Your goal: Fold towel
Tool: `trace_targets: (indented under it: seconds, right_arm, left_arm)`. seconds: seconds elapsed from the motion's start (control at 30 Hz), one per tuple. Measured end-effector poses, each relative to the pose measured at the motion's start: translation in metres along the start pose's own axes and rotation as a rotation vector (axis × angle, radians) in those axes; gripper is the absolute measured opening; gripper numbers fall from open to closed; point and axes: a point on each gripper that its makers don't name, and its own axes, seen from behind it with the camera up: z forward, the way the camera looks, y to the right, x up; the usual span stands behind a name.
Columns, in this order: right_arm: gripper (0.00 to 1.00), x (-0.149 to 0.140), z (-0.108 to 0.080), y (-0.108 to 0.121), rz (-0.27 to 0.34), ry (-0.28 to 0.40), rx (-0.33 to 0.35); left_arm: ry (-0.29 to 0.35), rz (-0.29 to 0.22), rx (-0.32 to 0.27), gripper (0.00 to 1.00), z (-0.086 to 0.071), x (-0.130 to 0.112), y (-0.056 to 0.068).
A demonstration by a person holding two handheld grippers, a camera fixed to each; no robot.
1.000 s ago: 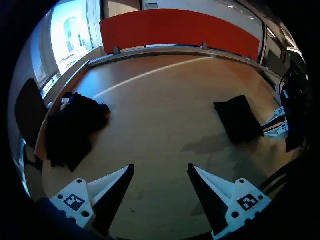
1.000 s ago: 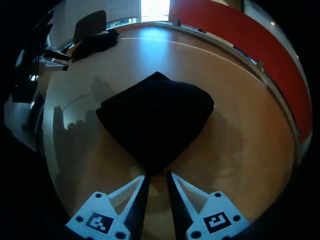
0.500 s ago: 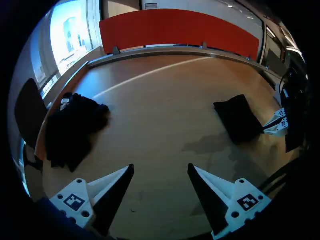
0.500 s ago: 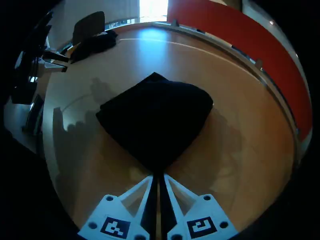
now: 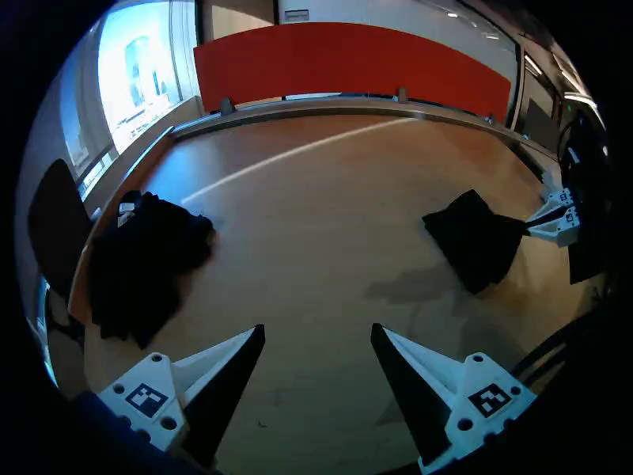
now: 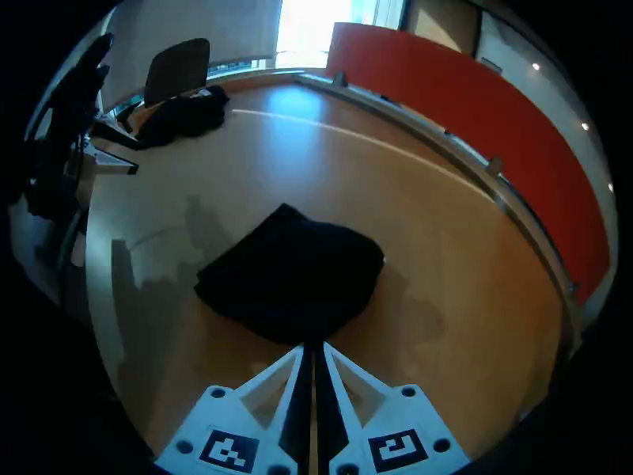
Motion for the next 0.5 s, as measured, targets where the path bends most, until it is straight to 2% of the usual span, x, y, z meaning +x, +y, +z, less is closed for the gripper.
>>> trace_targets:
  seconds: [0.3,0.5]
  right_arm:
    - [0.10,0.073,-0.039,0.035,-0.048,0.115,-0.080]
    - [0.10,0.099,-0.066,0.055,-0.051,0.164,-0.131]
  left_arm:
    - [0.035,0.005,-0.011,1.00,-0.001,0.018,0.005]
    - [0.055,0.015,-0.023,1.00,-0.001,0.030,0.012]
